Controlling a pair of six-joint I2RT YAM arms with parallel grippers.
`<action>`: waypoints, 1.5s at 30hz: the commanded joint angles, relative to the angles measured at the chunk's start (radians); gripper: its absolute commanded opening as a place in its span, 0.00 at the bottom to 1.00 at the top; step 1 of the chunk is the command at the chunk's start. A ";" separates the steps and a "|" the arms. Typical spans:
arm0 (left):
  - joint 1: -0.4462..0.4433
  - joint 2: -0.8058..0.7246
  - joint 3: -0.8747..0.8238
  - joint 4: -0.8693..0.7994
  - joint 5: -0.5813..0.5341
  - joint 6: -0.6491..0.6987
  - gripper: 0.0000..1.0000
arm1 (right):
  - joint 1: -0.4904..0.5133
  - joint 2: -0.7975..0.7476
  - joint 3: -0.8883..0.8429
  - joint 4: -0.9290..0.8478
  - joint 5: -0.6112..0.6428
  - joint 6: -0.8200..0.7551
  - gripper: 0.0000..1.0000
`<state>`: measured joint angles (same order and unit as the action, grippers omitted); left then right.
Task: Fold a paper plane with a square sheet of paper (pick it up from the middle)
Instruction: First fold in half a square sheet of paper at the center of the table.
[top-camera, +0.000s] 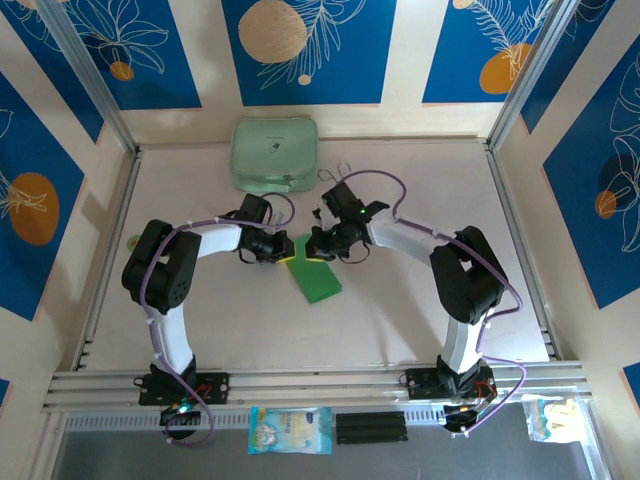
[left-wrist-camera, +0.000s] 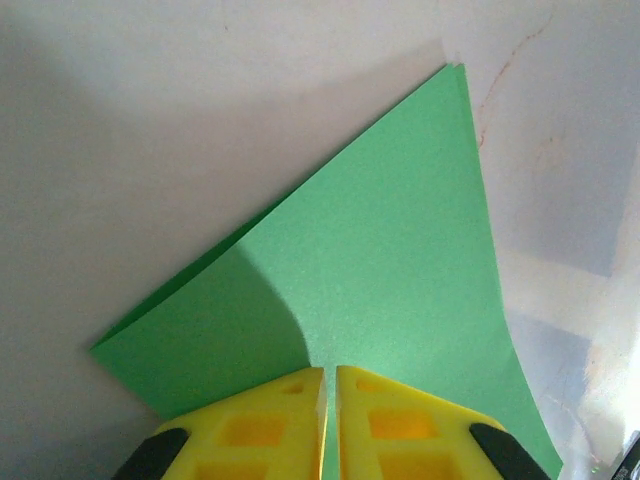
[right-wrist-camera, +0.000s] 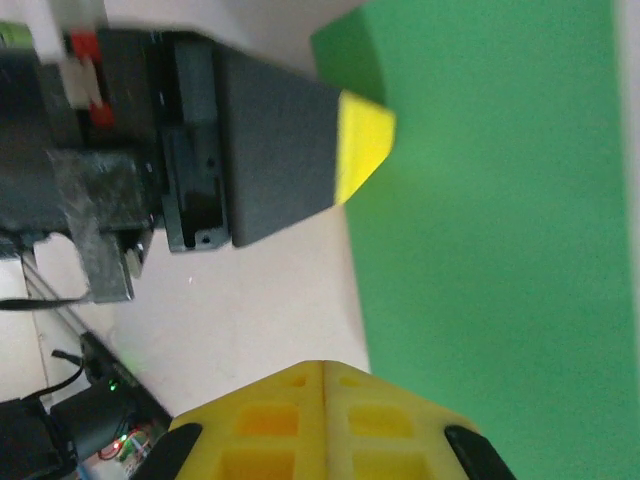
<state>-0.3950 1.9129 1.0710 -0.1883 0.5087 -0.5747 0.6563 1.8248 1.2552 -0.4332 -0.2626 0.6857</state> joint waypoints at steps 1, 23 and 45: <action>-0.002 0.017 -0.005 -0.022 -0.042 -0.013 0.14 | 0.037 0.024 -0.034 0.070 -0.031 0.146 0.00; -0.002 0.012 -0.015 0.006 -0.010 -0.040 0.14 | 0.085 0.197 0.000 0.075 -0.044 0.125 0.00; 0.005 0.027 -0.025 0.001 -0.047 -0.036 0.13 | 0.097 0.099 -0.153 0.022 -0.044 0.068 0.00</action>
<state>-0.3950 1.9144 1.0649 -0.1730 0.5049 -0.6201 0.7353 1.9514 1.1469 -0.3244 -0.2863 0.7734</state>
